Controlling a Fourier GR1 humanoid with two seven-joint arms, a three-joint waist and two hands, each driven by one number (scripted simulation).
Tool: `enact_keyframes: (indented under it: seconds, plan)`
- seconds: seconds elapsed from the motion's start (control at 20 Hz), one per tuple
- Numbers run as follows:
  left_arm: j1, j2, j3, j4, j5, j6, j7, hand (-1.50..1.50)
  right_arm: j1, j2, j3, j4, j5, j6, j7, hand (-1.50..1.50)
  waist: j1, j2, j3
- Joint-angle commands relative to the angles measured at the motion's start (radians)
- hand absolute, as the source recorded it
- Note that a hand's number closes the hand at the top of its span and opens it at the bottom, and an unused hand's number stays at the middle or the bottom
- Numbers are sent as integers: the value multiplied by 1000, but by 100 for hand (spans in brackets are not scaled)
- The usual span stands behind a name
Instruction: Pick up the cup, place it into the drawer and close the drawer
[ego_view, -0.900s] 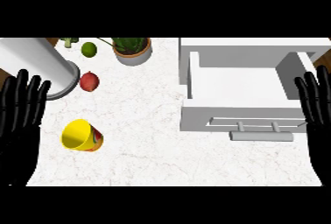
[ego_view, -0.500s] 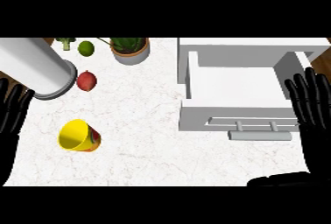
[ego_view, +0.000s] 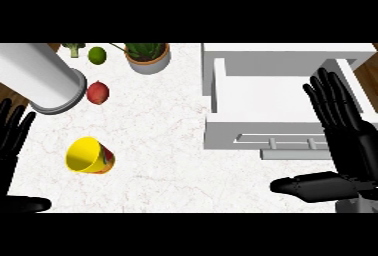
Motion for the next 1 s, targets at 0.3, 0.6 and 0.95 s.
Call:
enact_keyframes:
  seconds: [0.3,0.6,0.95]
  plan:
    - [-23,-28,-2,283,-144,-43,-151,-150,-64,6,-26,24,11,0,11,-150,-3,-1,0]
    - [-73,33,64,514,-175,-77,-247,-150,-92,-17,-47,57,15,23,8,-150,-4,-1,0]
    - [-135,15,44,838,-309,-64,-520,-150,-107,-52,-119,46,-77,72,33,-150,-8,0,0]
